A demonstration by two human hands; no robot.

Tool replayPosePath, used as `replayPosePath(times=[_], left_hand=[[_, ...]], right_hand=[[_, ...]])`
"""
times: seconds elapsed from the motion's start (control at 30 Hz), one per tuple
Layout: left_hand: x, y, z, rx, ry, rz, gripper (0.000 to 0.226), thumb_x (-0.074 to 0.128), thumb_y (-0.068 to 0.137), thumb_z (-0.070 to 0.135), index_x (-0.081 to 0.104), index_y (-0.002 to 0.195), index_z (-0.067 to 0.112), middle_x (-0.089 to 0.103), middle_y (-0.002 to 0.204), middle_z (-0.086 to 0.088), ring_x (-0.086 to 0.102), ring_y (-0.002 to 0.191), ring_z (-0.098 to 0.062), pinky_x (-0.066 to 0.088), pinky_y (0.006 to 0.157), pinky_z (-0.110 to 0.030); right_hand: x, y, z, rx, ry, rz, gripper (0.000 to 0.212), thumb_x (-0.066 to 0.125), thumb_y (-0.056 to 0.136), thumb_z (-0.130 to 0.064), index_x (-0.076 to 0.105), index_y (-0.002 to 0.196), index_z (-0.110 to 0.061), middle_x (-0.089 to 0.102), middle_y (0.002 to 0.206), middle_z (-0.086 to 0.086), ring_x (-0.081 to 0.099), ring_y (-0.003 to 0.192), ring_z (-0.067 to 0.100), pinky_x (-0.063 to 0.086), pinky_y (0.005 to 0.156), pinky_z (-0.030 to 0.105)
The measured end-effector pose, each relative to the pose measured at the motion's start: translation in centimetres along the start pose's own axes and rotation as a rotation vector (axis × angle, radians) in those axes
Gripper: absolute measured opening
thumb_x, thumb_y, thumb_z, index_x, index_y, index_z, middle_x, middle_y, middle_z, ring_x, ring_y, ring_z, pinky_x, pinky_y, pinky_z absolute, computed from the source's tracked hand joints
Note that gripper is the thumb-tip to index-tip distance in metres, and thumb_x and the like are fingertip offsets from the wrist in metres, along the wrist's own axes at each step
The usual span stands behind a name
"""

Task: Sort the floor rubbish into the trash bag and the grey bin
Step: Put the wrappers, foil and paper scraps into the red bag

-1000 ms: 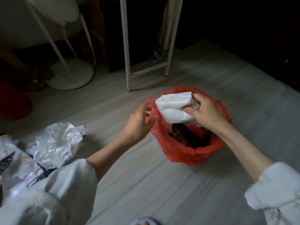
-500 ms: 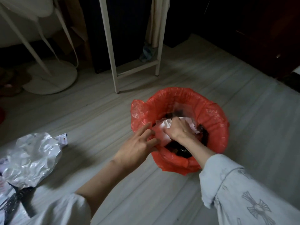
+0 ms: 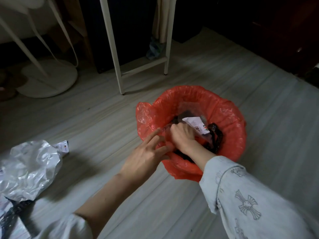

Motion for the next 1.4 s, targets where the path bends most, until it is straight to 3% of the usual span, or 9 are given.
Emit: replayPosePath(times=[0.23, 0.37, 0.53, 0.67, 0.83, 0.93, 1.03, 1.17, 1.4], left_hand=[[0.2, 0.2, -0.2, -0.056, -0.078, -0.018, 0.021, 0.064, 0.080, 0.024, 0.068, 0.101, 0.022, 0.063, 0.108, -0.005, 0.045, 0.129, -0.029, 0.057, 0.079, -0.042], [0.1, 0.1, -1.0, -0.143, -0.159, -0.048, 0.025, 0.062, 0.084, 0.026, 0.069, 0.107, 0.022, 0.059, 0.125, -0.006, 0.034, 0.136, -0.023, 0.052, 0.092, -0.042], [-0.6, 0.1, -0.2, -0.160, -0.168, -0.090, 0.037, 0.062, 0.087, 0.019, 0.059, 0.124, 0.021, 0.046, 0.141, -0.002, 0.019, 0.139, -0.013, 0.032, 0.105, -0.027], [-1.3, -0.7, -0.4, -0.201, -0.045, -0.271, 0.045, 0.050, 0.094, 0.020, 0.041, 0.138, 0.025, 0.025, 0.153, 0.001, 0.012, 0.144, -0.014, 0.025, 0.115, -0.030], [-4.8, -1.6, -0.6, -0.257, 0.008, -0.379, 0.046, 0.049, 0.095, 0.019, 0.039, 0.139, 0.027, 0.028, 0.150, 0.001, 0.024, 0.140, -0.016, 0.026, 0.112, -0.029], [-7.6, -2.6, -0.5, -0.309, 0.018, -0.377, 0.042, 0.048, 0.095, 0.021, 0.042, 0.137, 0.026, 0.034, 0.147, 0.000, 0.029, 0.138, -0.017, 0.027, 0.110, -0.028], [-10.8, -4.5, -0.2, -0.367, 0.015, -0.346, 0.037, 0.048, 0.095, 0.023, 0.050, 0.131, 0.024, 0.044, 0.139, -0.001, 0.042, 0.129, -0.018, 0.032, 0.107, -0.027], [-14.4, -9.9, -0.6, -0.490, 0.017, -0.381, 0.033, 0.049, 0.094, 0.024, 0.054, 0.127, 0.023, 0.052, 0.132, 0.000, 0.050, 0.120, -0.019, 0.036, 0.102, -0.027], [-20.6, -19.6, -2.3, -0.654, 0.043, -0.314, 0.026, 0.051, 0.094, 0.016, 0.064, 0.116, 0.014, 0.063, 0.122, -0.004, 0.057, 0.112, -0.022, 0.034, 0.090, -0.018]], right_hand=[[0.9, 0.4, 0.2, 0.024, 0.042, -0.114, 0.033, 0.038, 0.094, -0.010, 0.058, 0.120, -0.004, 0.057, 0.126, 0.019, 0.054, 0.118, 0.033, 0.045, 0.092, 0.038], [1.7, -0.7, 0.3, 0.015, 0.159, -0.233, 0.043, 0.052, 0.089, -0.025, 0.052, 0.129, -0.008, 0.032, 0.142, 0.019, 0.036, 0.131, 0.036, 0.033, 0.107, 0.039], [-0.7, -2.3, 0.7, 0.018, 0.335, -0.193, 0.047, 0.052, 0.089, -0.017, 0.043, 0.135, -0.011, 0.043, 0.138, 0.016, 0.039, 0.131, 0.030, 0.034, 0.104, 0.033], [-2.6, -4.1, 1.5, 0.016, 0.351, -0.235, 0.046, 0.041, 0.093, -0.007, 0.038, 0.138, -0.013, 0.039, 0.145, 0.010, 0.035, 0.134, 0.026, 0.029, 0.104, 0.029], [-5.3, -6.6, 1.3, 0.022, 0.395, -0.213, 0.043, 0.037, 0.096, -0.008, 0.039, 0.139, -0.011, 0.036, 0.148, 0.010, 0.035, 0.134, 0.026, 0.031, 0.103, 0.028], [-6.5, -8.4, 0.1, 0.015, 0.443, -0.225, 0.043, 0.036, 0.095, -0.010, 0.041, 0.138, -0.013, 0.044, 0.142, 0.012, 0.047, 0.120, 0.023, 0.042, 0.090, 0.027], [-8.0, -10.2, -1.9, -0.028, 0.462, -0.174, 0.040, 0.038, 0.096, -0.015, 0.045, 0.136, -0.014, 0.049, 0.138, 0.011, 0.045, 0.127, 0.028, 0.036, 0.102, 0.030], [-9.9, -13.2, -7.7, -0.201, 0.400, -0.080, 0.033, 0.042, 0.095, -0.016, 0.056, 0.124, -0.011, 0.057, 0.131, 0.014, 0.048, 0.125, 0.031, 0.036, 0.100, 0.032], [-8.5, -18.4, -18.8, -0.424, 0.402, -0.155, 0.039, 0.045, 0.096, -0.021, 0.048, 0.134, -0.011, 0.056, 0.132, 0.012, 0.049, 0.124, 0.026, 0.034, 0.102, 0.025]])
Point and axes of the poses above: each hand's wrist, its own y-axis towards the middle knuckle, its own x-axis out of the palm, z = x × y, the point moved 10 cm from there along y, towards the middle knuckle
